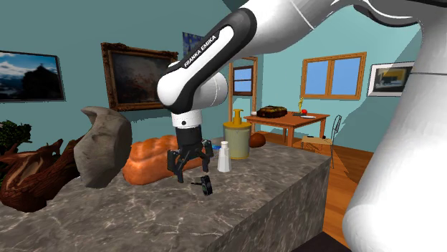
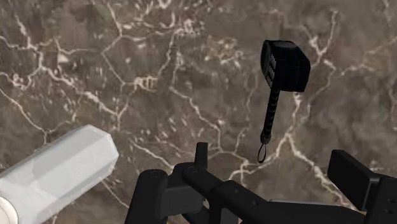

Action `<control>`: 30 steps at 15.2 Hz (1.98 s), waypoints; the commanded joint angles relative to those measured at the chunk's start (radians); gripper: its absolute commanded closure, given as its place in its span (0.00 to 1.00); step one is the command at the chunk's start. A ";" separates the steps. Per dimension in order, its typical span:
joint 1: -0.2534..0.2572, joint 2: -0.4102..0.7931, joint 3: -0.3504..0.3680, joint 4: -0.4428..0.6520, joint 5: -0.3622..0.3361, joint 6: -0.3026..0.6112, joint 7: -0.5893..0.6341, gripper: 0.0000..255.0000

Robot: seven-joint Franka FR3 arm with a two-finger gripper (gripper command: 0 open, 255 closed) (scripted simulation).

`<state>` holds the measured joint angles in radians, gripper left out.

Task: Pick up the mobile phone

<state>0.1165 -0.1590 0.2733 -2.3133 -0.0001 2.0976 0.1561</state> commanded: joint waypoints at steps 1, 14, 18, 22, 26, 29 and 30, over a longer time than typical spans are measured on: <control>0.000 0.020 0.003 -0.009 -0.005 0.029 0.007 0.00; 0.000 0.031 0.005 -0.020 -0.009 0.051 0.010 1.00; 0.000 0.004 0.002 0.009 -0.001 -0.005 0.002 1.00; 0.000 -0.019 -0.001 0.042 0.006 -0.060 -0.004 1.00; 0.000 -0.039 -0.004 0.078 0.010 -0.115 -0.010 1.00; 0.000 -0.051 -0.006 0.107 0.013 -0.156 -0.014 1.00; 0.000 -0.052 -0.006 0.108 0.013 -0.158 -0.014 1.00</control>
<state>0.1167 -0.2099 0.2668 -2.2119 0.0127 1.9480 0.1419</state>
